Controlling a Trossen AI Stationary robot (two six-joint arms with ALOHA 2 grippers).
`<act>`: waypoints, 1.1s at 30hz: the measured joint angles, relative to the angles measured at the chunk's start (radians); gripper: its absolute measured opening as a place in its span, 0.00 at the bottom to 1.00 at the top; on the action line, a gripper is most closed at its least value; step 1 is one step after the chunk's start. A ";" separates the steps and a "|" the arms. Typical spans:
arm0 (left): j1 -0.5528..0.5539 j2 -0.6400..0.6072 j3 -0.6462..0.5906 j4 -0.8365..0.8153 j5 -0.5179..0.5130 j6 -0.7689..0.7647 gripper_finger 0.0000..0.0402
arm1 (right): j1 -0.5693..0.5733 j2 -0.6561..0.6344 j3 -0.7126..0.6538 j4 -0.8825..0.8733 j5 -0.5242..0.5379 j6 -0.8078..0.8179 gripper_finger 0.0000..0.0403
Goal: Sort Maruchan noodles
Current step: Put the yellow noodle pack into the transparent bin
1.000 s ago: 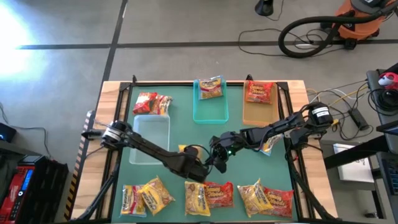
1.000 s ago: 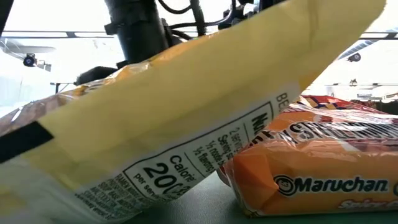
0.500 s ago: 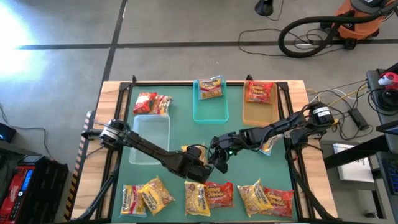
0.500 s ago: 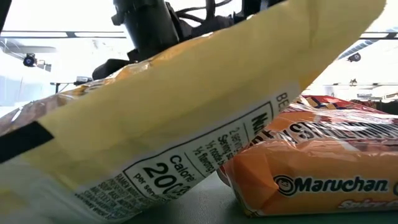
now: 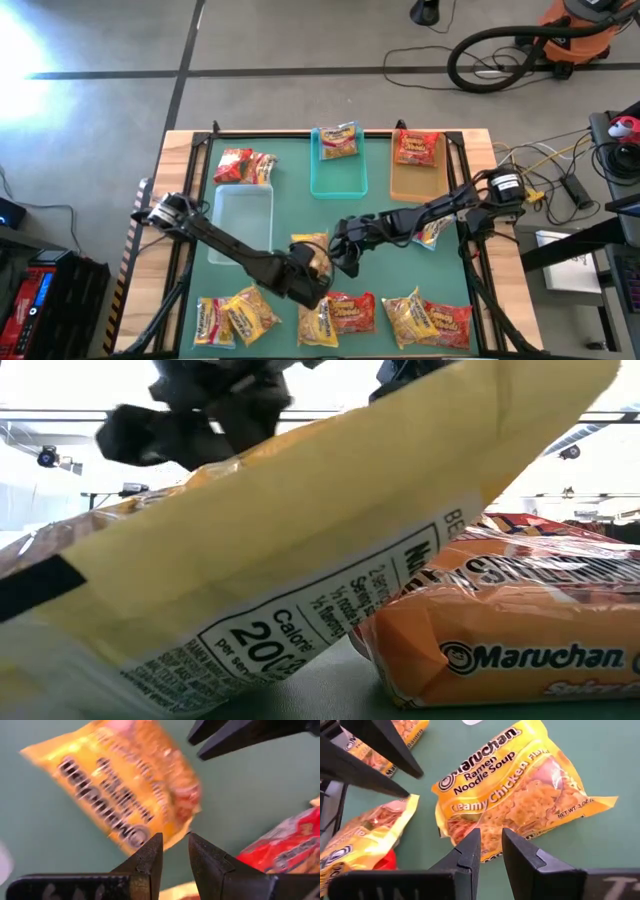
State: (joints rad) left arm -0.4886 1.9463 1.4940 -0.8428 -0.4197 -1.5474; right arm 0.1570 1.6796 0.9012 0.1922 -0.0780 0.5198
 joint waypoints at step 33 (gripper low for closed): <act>0.008 -0.005 -0.002 -0.153 0.044 -0.138 0.51 | -0.014 0.203 0.010 0.117 -0.008 -0.023 0.17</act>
State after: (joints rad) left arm -0.4810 1.9415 1.4921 -0.9958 -0.3759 -1.6854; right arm 0.1427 1.8824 0.9115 0.3092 -0.0862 0.4969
